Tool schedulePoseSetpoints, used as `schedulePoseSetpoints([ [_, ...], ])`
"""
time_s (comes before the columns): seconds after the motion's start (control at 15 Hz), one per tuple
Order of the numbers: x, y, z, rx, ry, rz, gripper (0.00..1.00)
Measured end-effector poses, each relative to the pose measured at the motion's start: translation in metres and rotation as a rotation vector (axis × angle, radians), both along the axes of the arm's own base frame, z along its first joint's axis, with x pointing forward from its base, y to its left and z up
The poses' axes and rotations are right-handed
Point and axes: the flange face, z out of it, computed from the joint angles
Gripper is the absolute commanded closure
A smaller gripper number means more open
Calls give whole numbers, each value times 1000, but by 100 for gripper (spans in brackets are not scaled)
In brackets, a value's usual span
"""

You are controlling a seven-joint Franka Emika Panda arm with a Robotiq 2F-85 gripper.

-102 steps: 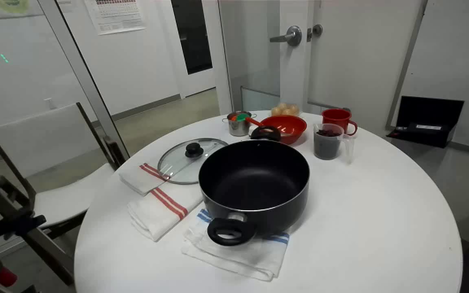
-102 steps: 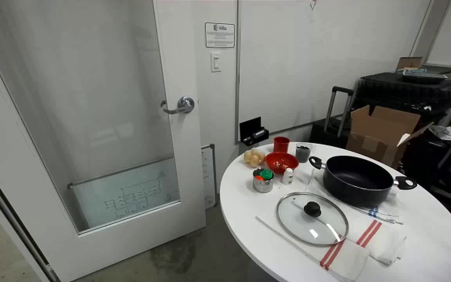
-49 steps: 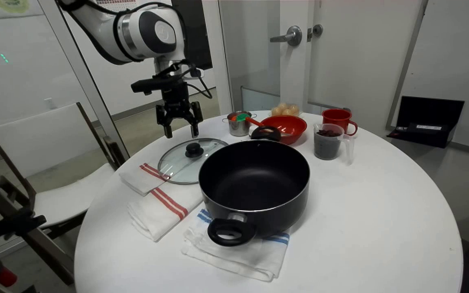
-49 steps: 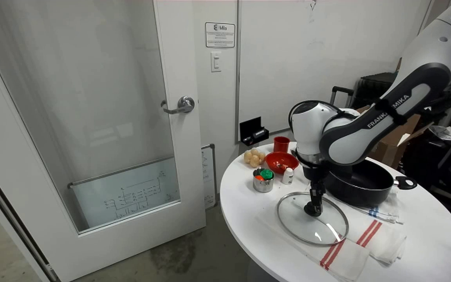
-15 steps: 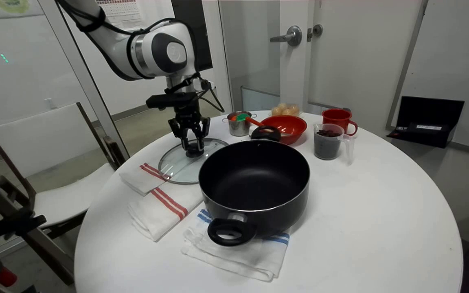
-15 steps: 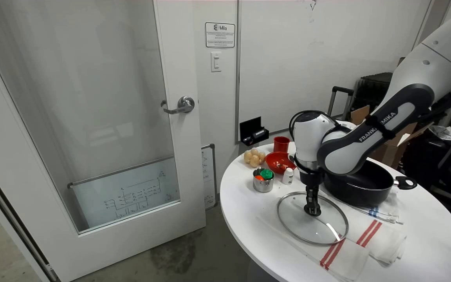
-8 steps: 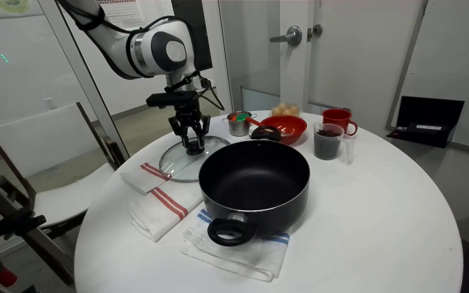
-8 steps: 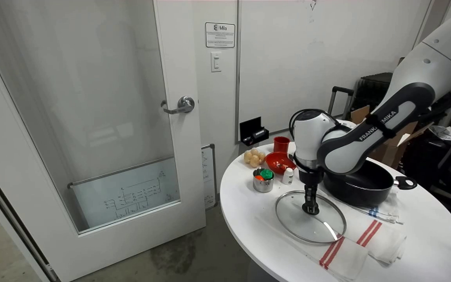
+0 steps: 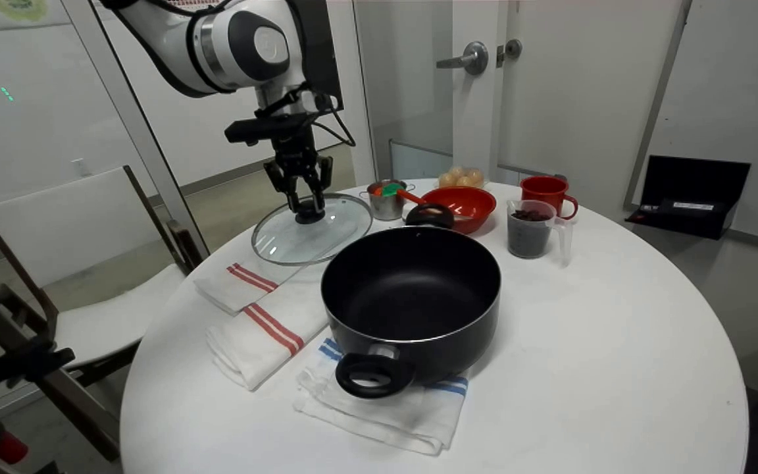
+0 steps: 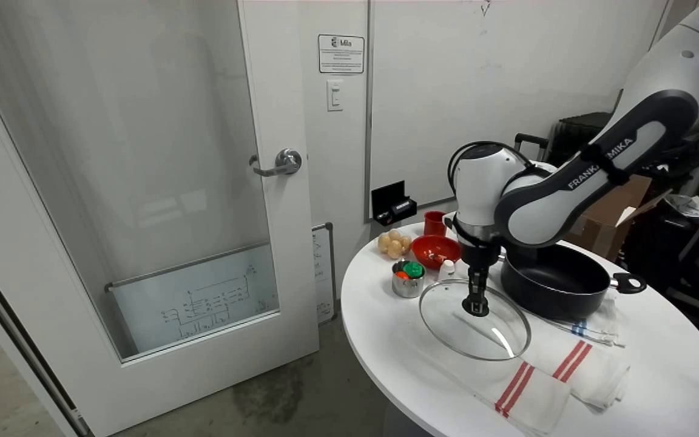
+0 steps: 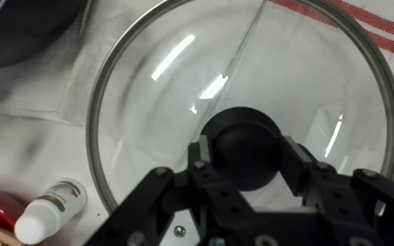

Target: Put the lid on the pot

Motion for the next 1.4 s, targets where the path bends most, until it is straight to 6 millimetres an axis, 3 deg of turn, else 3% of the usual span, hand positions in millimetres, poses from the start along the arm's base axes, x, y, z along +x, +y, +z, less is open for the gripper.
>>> schedulePoseSetpoints([
  [0.4,-4,-3,60,-2,-33,-4,75],
  [0.67,-6,-23,99,-22,-60,-50,75],
  [1.0,-10,-71,129,-56,-74,-157,75],
  [1.4,-17,-150,136,-81,-62,-310,75],
])
